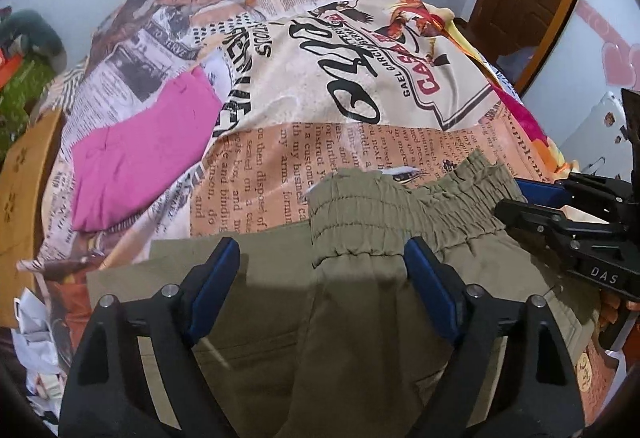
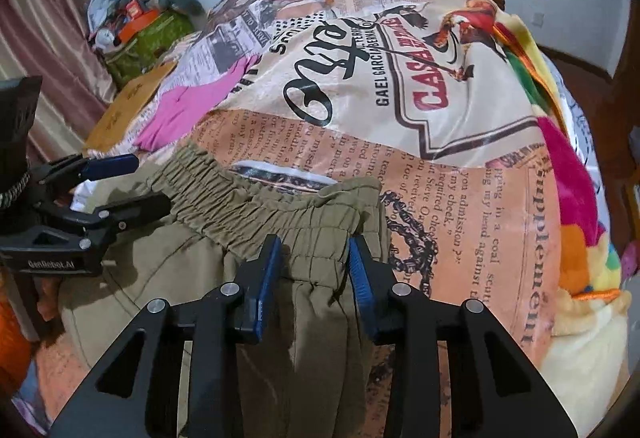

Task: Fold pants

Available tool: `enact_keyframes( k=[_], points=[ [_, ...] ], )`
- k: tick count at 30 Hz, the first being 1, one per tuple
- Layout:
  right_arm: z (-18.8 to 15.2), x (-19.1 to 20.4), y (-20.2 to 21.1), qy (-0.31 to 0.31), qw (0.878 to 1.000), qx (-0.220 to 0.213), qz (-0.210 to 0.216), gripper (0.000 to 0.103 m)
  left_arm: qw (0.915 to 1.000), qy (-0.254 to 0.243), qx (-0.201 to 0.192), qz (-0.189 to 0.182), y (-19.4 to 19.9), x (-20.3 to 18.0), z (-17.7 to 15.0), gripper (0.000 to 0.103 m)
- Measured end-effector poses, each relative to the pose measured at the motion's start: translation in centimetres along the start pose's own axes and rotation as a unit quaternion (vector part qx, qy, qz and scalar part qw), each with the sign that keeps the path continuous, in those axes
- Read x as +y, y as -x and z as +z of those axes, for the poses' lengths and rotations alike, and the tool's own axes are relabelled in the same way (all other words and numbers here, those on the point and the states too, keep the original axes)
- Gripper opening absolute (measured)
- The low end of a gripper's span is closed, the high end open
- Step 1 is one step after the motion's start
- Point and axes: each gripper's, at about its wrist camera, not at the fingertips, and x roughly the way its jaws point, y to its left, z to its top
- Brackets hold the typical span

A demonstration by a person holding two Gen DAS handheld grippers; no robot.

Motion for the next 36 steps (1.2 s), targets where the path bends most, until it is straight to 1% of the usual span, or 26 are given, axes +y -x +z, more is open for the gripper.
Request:
enact_keyframes(
  k=[2,3,4,5,9,13,16,17,18,23,25,26,27,29,31,32,33,34,35,36],
  points=[
    [0.0,0.5,0.1,0.018,1.0,-0.008,-0.014,0.025,1.0,-0.006,-0.003,0.007,-0.1,-0.1,-0.2,0.082],
    [0.0,0.8,0.3,0.029,0.999,-0.02,-0.025,0.021,0.9998,-0.01,-0.006,0.015,-0.1,-0.2,-0.3,0.082],
    [0.0,1.1,0.4,0.04,0.998,-0.027,-0.039,0.014,0.9996,-0.015,-0.008,0.02,-0.1,-0.2,-0.3,0.082],
    [-0.1,1.4,0.3,0.053,0.997,-0.03,-0.052,0.013,0.9993,-0.022,-0.011,0.028,-0.1,-0.4,-0.4,0.082],
    [-0.1,1.1,-0.1,0.045,0.997,-0.029,-0.053,0.013,0.9989,-0.024,-0.015,0.039,-0.3,-0.5,-0.6,0.082],
    [-0.1,1.2,-0.2,0.045,0.997,-0.024,-0.056,0.013,0.9994,-0.014,-0.008,0.03,-0.4,-0.1,-0.4,0.082],
    [0.1,1.5,0.3,0.046,0.997,-0.023,-0.06,0.014,0.9998,0.007,0.0,0.019,0.1,0.1,-0.2,0.081],
    [0.1,1.6,0.5,0.043,0.997,-0.024,-0.061,0.014,0.9997,0.01,-0.004,0.021,0.7,0.0,-0.2,0.081],
    [0.1,1.7,0.8,0.04,0.997,-0.026,-0.061,0.017,0.9996,0.01,-0.009,0.024,1.2,-0.1,-0.1,0.081],
    [-0.1,2.2,3.3,0.027,0.997,-0.043,-0.057,0.017,0.9982,0.008,-0.043,0.041,4.3,-0.2,-0.2,0.082],
    [-0.3,2.7,4.6,0.033,0.996,-0.054,-0.061,0.02,0.997,0.013,-0.059,0.048,5.8,0.2,-0.3,0.083],
    [-0.4,3.0,5.3,0.035,0.996,-0.06,-0.064,0.021,0.996,0.018,-0.07,0.052,6.7,0.5,-0.4,0.087],
    [-0.4,3.1,5.8,0.036,0.995,-0.064,-0.065,0.025,0.9953,0.022,-0.077,0.054,7.4,0.8,-0.5,0.088],
    [-0.5,3.5,6.8,0.036,0.994,-0.075,-0.067,0.033,0.9937,0.031,-0.091,0.057,8.9,1.5,-0.7,0.092],
    [-0.5,3.8,7.8,0.036,0.993,-0.09,-0.072,0.048,0.9924,0.038,-0.1,0.061,10.1,2.2,-1.0,0.092],
    [-0.6,4.0,8.2,0.036,0.992,-0.096,-0.076,0.052,0.9921,0.04,-0.102,0.062,10.5,2.4,-1.2,0.093],
    [-0.6,4.1,8.6,0.037,0.991,-0.102,-0.079,0.057,0.9917,0.042,-0.103,0.064,10.9,2.8,-1.3,0.094],
    [-0.7,4.3,8.9,0.037,0.991,-0.105,-0.08,0.061,0.9914,0.044,-0.104,0.066,11.2,3.1,-1.5,0.098],
    [-0.8,4.4,9.1,0.036,0.99,-0.108,-0.081,0.063,0.9908,0.048,-0.105,0.07,11.4,3.5,-1.9,0.101],
    [-0.9,4.4,9.3,0.035,0.99,-0.109,-0.081,0.069,0.9904,0.05,-0.105,0.074,11.5,3.9,-2.2,0.101]
  ],
)
